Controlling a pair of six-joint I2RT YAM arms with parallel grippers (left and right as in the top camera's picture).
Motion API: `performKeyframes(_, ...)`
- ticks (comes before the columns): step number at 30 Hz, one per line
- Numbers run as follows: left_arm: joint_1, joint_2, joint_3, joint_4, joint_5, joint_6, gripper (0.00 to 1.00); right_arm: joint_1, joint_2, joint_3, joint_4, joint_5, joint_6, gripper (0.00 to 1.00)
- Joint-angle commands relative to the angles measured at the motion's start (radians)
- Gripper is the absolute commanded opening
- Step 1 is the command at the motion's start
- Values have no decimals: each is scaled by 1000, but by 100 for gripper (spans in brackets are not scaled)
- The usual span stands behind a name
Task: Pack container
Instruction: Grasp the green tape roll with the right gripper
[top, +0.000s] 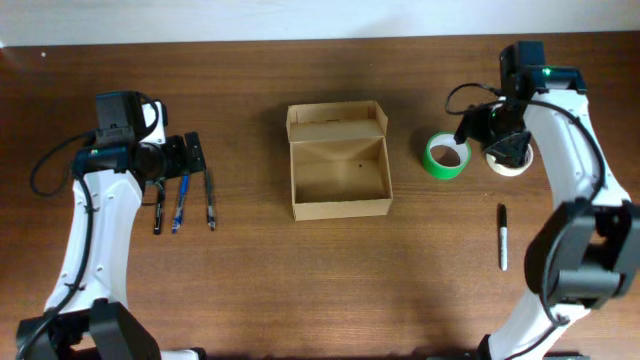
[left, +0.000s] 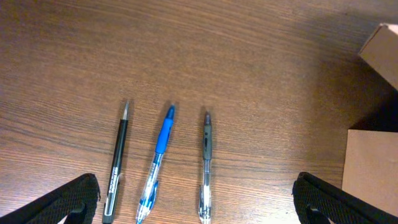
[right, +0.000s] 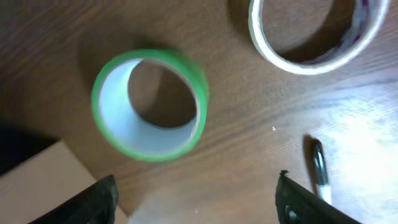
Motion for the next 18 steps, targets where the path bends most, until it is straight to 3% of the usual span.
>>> performKeyframes(1,3,8,18,0,-14,16,99,-20,62,20,31,-28,47,77)
performKeyframes(7,3,8,18,0,-14,16,99,-17,177,20,70,-56,95,77)
performKeyframes(11,3,8,18,0,-14,16,99,-5,245,17,69,-56,117,69)
performKeyframes(13,3,8,18,0,-14,16,99,-4,258,15,70,-58,117,54)
performKeyframes(14,3,8,18,0,-14,16,99,-3,264,15,69,-58,117,33)
performKeyframes(15,3,8,18,0,-14,16,99,-3,264,15,69,-58,117,25)
performKeyframes(18,3,8,18,0,-14,16,99,-3,257,21,66,-62,112,11)
